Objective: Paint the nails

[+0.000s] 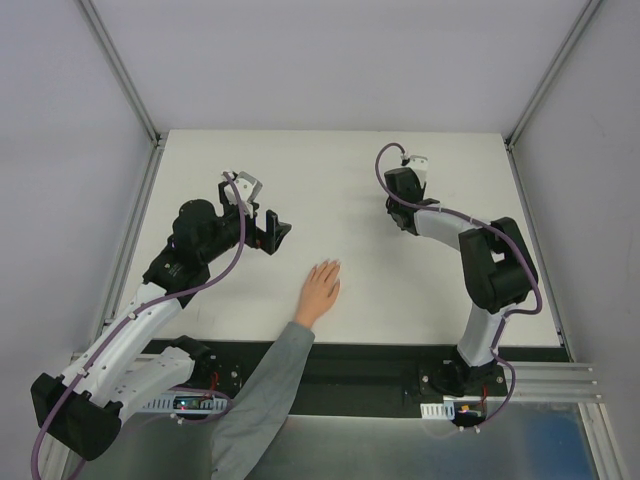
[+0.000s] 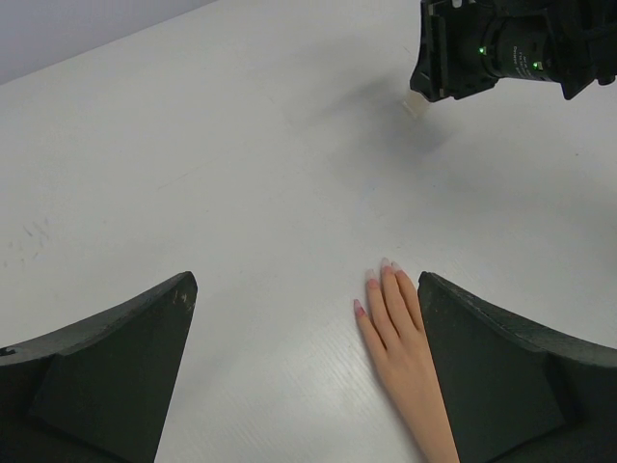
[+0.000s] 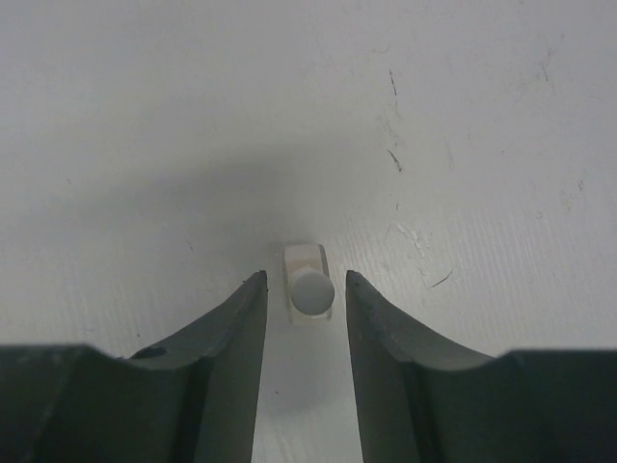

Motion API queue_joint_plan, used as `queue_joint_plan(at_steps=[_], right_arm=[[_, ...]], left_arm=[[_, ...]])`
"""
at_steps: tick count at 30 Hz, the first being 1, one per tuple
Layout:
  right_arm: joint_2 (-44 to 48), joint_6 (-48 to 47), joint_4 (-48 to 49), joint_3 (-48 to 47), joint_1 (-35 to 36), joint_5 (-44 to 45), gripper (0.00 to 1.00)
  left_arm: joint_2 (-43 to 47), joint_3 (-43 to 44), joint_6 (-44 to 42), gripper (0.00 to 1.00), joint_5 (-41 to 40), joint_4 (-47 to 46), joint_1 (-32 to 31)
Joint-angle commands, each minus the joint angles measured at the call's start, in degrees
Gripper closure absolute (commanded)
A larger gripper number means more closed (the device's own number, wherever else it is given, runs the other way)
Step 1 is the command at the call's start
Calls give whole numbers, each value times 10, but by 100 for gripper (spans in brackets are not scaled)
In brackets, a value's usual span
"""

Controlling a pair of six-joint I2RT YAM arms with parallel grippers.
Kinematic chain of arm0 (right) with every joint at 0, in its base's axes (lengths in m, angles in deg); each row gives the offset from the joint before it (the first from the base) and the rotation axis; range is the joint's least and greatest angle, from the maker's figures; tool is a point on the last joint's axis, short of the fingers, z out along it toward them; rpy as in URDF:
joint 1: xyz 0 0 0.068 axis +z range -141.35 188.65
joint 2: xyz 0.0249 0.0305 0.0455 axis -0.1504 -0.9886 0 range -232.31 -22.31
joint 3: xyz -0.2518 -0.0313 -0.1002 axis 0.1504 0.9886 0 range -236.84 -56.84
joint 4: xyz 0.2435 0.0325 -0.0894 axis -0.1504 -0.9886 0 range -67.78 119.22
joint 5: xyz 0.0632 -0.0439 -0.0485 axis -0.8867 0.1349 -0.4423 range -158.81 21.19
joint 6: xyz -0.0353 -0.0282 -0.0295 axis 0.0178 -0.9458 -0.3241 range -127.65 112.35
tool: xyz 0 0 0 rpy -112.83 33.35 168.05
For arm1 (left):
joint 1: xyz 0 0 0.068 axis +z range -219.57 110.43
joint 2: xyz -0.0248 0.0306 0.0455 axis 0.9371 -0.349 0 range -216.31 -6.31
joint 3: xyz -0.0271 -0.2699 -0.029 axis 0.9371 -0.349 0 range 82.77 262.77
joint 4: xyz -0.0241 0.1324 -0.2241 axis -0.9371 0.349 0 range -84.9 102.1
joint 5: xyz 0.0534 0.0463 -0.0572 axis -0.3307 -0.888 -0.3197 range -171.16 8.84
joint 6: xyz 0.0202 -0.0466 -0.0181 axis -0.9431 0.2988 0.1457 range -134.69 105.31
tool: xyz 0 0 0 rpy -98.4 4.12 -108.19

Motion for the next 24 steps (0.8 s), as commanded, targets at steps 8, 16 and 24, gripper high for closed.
queue_joint_plan(at_steps=[8, 16, 24], right_arm=[[48, -43, 25, -1, 14, 11, 42], [239, -62, -205, -4, 48, -55, 30], [442, -19, -379, 70, 55, -187, 25]], left_arm=[[-3, -4, -16, 3, -15, -24, 5], [-6, -6, -6, 1, -22, -24, 5], [3, 18, 89, 1, 15, -19, 5]])
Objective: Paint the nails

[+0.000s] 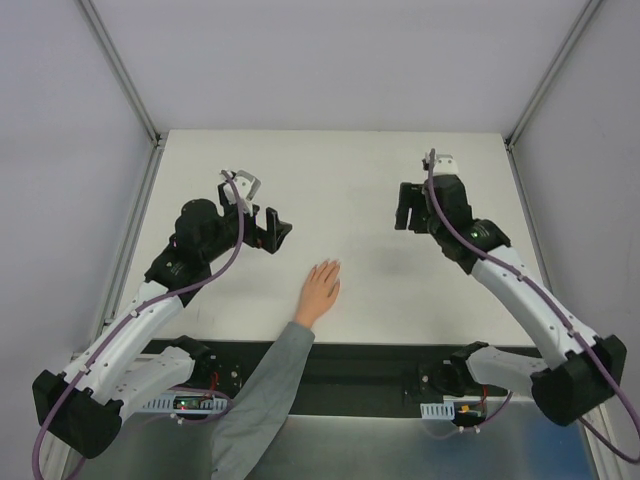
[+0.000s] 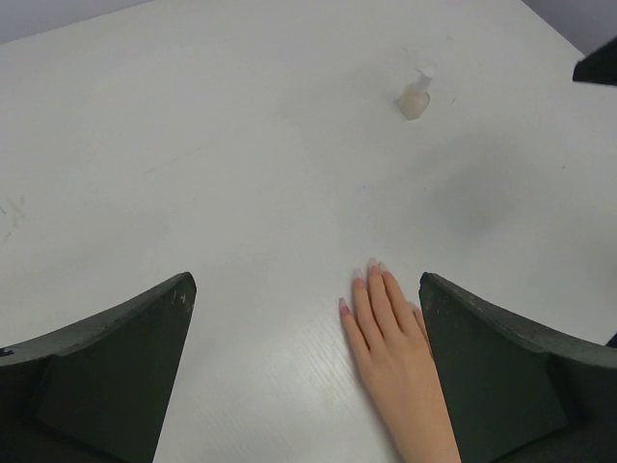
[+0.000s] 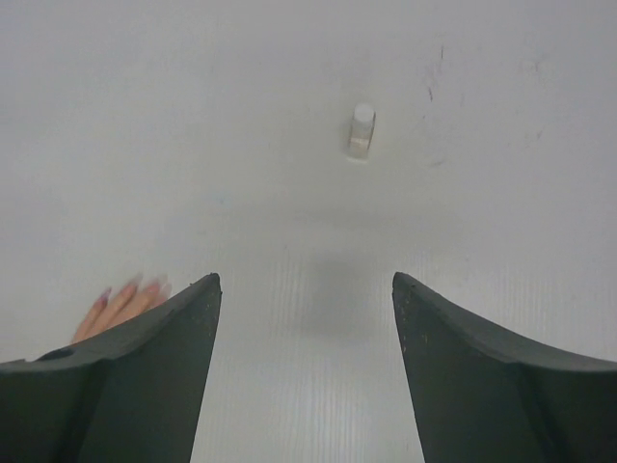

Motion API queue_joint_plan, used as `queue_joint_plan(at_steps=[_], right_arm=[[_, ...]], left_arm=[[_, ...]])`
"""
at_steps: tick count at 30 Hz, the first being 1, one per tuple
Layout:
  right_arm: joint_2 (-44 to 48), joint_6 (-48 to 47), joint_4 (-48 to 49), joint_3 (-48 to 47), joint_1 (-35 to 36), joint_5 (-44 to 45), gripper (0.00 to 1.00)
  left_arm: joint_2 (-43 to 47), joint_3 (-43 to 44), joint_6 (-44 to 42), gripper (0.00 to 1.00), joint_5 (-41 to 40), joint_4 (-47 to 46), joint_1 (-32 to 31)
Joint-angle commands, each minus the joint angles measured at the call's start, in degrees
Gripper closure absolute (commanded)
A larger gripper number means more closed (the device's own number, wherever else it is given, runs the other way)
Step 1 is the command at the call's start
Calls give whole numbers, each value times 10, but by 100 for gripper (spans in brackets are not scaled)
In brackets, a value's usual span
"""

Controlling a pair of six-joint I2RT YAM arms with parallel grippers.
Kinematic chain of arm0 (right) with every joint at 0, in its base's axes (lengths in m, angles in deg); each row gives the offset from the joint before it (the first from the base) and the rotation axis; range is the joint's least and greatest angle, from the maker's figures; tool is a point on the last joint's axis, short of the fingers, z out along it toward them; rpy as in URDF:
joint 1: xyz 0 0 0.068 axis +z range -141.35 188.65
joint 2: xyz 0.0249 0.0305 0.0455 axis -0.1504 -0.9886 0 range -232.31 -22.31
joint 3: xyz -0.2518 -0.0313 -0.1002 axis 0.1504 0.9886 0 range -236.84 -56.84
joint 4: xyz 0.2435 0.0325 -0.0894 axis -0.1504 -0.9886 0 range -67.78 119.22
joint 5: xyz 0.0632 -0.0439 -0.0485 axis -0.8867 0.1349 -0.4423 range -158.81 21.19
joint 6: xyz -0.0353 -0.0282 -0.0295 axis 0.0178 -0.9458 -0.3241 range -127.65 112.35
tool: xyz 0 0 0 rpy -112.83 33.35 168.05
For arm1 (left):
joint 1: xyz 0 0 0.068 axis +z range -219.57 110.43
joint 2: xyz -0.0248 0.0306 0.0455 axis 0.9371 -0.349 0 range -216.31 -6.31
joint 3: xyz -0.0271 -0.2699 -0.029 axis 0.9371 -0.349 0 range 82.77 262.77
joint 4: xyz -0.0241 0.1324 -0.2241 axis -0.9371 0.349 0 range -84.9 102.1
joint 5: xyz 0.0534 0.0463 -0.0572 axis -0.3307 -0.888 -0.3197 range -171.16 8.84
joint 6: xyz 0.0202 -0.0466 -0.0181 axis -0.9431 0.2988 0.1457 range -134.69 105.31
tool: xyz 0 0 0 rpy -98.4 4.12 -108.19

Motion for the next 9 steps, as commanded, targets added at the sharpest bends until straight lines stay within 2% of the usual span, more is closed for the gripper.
queue_joint_plan(at_steps=[1, 3, 6, 7, 8, 9], right_arm=[[86, 24, -130, 48, 4, -56, 24], [142, 21, -150, 50, 4, -49, 23], [214, 14, -114, 74, 4, -38, 23], [237, 15, -121, 48, 4, -20, 22], [240, 12, -143, 32, 5, -2, 19], [245, 17, -151, 19, 4, 6, 1]], left_arm=[[15, 22, 69, 1, 34, -19, 5], [38, 22, 101, 1, 49, -19, 5], [74, 20, 137, 1, 56, -12, 5], [84, 22, 143, 1, 57, -7, 6], [99, 30, 152, 1, 57, -3, 6], [107, 36, 156, 1, 57, -1, 6]])
